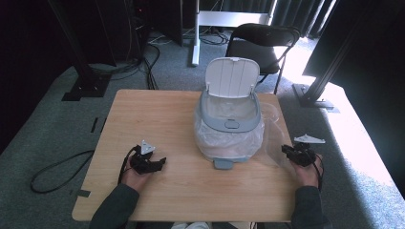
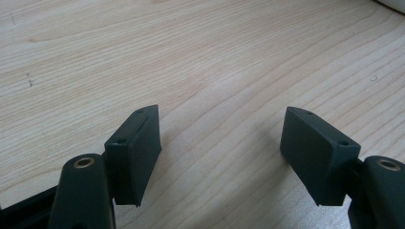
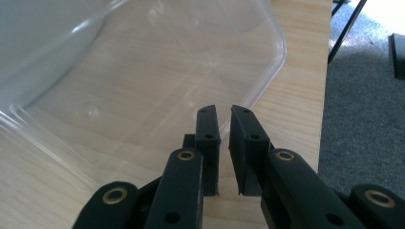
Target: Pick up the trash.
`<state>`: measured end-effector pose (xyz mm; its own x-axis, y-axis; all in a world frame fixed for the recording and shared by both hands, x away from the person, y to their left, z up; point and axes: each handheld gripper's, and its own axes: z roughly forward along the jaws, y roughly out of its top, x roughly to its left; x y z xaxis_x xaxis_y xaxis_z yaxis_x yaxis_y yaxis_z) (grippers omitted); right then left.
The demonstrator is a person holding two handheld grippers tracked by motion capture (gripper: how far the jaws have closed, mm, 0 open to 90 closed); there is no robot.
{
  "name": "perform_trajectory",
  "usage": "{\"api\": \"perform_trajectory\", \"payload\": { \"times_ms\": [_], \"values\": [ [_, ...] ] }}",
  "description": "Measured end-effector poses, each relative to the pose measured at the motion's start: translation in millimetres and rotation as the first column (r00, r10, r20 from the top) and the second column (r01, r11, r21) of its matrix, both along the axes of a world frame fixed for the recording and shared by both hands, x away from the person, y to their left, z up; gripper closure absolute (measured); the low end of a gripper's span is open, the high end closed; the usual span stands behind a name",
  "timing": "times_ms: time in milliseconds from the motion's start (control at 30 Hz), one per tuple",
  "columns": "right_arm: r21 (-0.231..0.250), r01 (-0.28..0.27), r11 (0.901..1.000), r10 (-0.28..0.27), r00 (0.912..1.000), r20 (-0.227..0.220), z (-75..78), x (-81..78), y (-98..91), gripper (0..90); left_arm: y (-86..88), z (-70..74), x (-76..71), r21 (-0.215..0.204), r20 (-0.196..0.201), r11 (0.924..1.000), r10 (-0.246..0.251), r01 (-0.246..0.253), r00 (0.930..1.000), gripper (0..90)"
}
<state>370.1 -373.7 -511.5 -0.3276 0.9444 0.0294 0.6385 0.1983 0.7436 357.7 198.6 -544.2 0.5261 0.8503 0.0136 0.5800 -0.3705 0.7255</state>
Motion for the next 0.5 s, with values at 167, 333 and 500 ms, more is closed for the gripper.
{"api": "perform_trajectory", "payload": {
  "times_ms": [167, 333, 500],
  "values": [
    [0.005, -0.001, 1.0, 0.001, 0.9999, 0.013, 0.6, -2.8, 0.8, 81.4, 0.0, 0.0, 0.0, 0.0, 0.0, 1.0, 0.0, 0.0, 1.0, 30.3],
    [0.005, -0.005, 1.0, 0.005, 0.9996, 0.029, 6.0, -3.1, 0.5, 81.4, 0.0, 0.1, 0.0, 0.001, -0.001, 1.0, 0.0, 0.0, 1.0, 30.3],
    [0.007, -0.005, 1.0, 0.005, 0.9991, 0.043, 10.2, -4.0, 1.2, 81.1, 0.0, 0.0, 0.0, 0.0, -0.001, 1.0, 0.0, 0.0, 1.0, 30.2]
  ]
}}
